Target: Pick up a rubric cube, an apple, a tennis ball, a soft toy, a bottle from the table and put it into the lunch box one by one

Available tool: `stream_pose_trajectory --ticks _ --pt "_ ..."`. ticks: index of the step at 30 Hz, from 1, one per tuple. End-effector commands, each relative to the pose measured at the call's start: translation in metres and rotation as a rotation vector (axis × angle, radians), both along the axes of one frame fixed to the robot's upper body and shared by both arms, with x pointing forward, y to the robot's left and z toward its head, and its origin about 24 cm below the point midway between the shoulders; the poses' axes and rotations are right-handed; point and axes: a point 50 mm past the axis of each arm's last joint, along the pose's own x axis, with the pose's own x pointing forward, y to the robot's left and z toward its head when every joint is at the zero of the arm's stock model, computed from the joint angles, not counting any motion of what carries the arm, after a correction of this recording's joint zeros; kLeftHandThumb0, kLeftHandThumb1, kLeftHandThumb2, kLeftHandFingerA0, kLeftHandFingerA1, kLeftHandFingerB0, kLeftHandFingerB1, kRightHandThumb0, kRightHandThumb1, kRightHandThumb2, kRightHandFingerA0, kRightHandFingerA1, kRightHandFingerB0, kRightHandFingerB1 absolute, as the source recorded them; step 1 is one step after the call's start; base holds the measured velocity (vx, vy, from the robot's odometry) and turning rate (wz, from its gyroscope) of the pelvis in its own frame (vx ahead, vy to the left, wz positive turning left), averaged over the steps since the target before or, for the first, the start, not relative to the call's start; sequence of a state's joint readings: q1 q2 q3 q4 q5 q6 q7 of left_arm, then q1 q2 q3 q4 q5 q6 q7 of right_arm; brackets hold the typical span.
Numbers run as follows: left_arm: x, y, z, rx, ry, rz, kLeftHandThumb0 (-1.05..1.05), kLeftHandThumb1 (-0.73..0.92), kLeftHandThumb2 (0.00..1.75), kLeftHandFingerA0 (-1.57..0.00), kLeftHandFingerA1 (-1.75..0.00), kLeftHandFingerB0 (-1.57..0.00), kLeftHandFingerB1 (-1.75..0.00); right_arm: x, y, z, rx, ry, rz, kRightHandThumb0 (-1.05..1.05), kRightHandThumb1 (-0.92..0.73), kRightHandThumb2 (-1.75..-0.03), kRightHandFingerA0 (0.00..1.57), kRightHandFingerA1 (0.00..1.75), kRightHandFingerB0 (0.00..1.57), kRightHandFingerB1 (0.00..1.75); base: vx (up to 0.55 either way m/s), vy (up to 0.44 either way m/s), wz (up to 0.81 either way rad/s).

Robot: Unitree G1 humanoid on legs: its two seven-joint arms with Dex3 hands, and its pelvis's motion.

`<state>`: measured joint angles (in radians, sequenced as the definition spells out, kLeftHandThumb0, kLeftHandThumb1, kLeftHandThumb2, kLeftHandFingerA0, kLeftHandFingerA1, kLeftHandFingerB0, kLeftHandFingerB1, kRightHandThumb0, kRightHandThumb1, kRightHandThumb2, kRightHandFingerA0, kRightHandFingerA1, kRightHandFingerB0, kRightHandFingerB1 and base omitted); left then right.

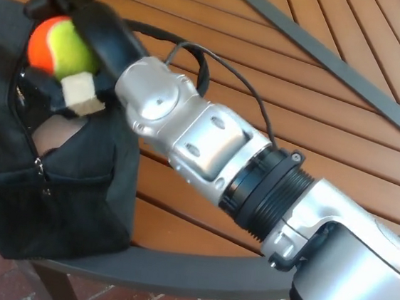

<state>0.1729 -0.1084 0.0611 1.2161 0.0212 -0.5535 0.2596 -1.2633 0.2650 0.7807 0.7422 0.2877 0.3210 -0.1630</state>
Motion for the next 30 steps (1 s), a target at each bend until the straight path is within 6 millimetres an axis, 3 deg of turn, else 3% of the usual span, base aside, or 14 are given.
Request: stream_pose_trajectory --ticks 1,2,4,5,8,9,11,15,17,18,20,26,27,30 --pt "0.001 -0.007 0.002 -0.007 -0.036 -0.014 -0.12 0.55 1.01 -1.18 -1.13 -1.02 -1.12 -0.049 0.054 0.008 -0.308 -0.380 0.366 -0.45 -0.60 -0.89 0.91 1.51 0.73 1.11 0.00 0.000 0.00" --pt "0.001 -0.007 0.002 -0.012 -0.038 -0.006 -0.13 0.58 0.98 -1.18 -1.14 -1.03 -1.14 -0.042 0.048 0.002 -0.414 -0.439 0.363 -0.46 -0.69 -0.87 0.86 1.41 0.65 0.97 0.00 0.000 0.00" --pt "0.001 -0.008 0.001 -0.027 -0.038 0.010 -0.13 0.58 0.98 -1.18 -1.14 -1.03 -1.14 -0.036 0.043 -0.003 -0.487 -0.464 0.359 -0.46 -0.69 -0.87 0.86 1.41 0.65 0.97 0.00 0.000 0.00" --pt "0.001 -0.008 0.001 -0.026 -0.038 0.011 -0.13 0.56 1.01 -1.18 -1.15 -1.04 -1.13 -0.035 0.041 -0.005 -0.509 -0.479 0.359 -0.44 -0.59 -0.87 0.90 1.43 0.71 0.96 0.00 0.000 0.00" --pt "0.002 -0.008 0.002 -0.022 -0.038 0.005 -0.13 0.56 1.01 -1.18 -1.15 -1.04 -1.13 -0.032 0.039 -0.006 -0.528 -0.499 0.360 -0.44 -0.59 -0.87 0.90 1.43 0.71 0.96 0.00 0.000 0.00" --pt "0.002 -0.009 0.001 -0.015 -0.035 -0.003 -0.13 0.57 1.00 -1.16 -1.15 -1.02 -1.13 -0.031 0.038 -0.009 -0.573 -0.496 0.362 -0.45 -0.61 -0.83 0.89 1.48 0.62 0.93 0.00 0.000 0.00" --pt "0.000 -0.010 0.001 -0.016 -0.023 -0.002 -0.14 0.58 0.96 -1.17 -1.15 -1.02 -1.13 -0.029 0.036 -0.014 -0.664 -0.486 0.362 -0.44 -0.55 -0.81 0.90 1.50 0.66 0.89 0.00 0.000 0.00" --pt "-0.001 -0.011 0.001 -0.031 -0.026 0.000 -0.11 0.57 0.99 -1.18 -1.16 -1.02 -1.13 -0.025 0.034 -0.015 -0.710 -0.482 0.346 -0.43 -0.64 -0.82 0.86 1.57 0.61 0.91 0.00 0.000 0.00" --pt "-0.002 -0.011 0.001 -0.041 -0.035 -0.007 -0.11 0.55 1.03 -1.17 -1.18 -1.03 -1.14 -0.020 0.029 -0.015 -0.725 -0.492 0.301 -0.37 -0.53 -0.81 0.88 1.56 0.67 0.92 0.00 0.000 0.00" --pt "-0.002 -0.011 0.001 -0.043 -0.035 -0.007 -0.11 0.56 1.01 -1.17 -1.18 -1.03 -1.14 -0.017 0.027 -0.015 -0.728 -0.498 0.280 -0.40 -0.65 -0.78 0.83 1.46 0.67 0.95 0.00 0.000 0.00" --pt "-0.002 -0.010 0.001 -0.039 -0.035 -0.012 -0.10 0.55 1.02 -1.19 -1.14 -1.03 -1.12 -0.013 0.023 -0.016 -0.737 -0.512 0.238 -0.45 -0.72 -0.71 0.79 1.40 0.65 0.94 0.00 0.000 0.00" --pt "-0.004 -0.008 0.001 -0.032 -0.037 -0.016 -0.10 0.55 1.02 -1.19 -1.14 -1.03 -1.12 -0.011 0.023 -0.017 -0.747 -0.526 0.211 -0.45 -0.72 -0.71 0.79 1.40 0.65 0.94 0.00 0.000 0.00" --pt "-0.004 -0.007 0.001 -0.024 -0.030 -0.014 -0.12 0.52 1.04 -1.19 -1.13 -1.06 -1.10 -0.008 0.021 -0.016 -0.916 -0.613 0.163 -0.78 -0.49 -0.72 0.00 0.00 0.04 0.34 0.00 0.000 0.00" --pt "-0.004 -0.007 0.001 -0.021 -0.027 -0.013 -0.12 0.52 1.04 -1.19 -1.13 -1.06 -1.10 -0.007 0.020 -0.014 -0.988 -0.653 0.137 -0.78 -0.49 -0.72 0.00 0.00 0.04 0.34 0.00 0.000 0.00"
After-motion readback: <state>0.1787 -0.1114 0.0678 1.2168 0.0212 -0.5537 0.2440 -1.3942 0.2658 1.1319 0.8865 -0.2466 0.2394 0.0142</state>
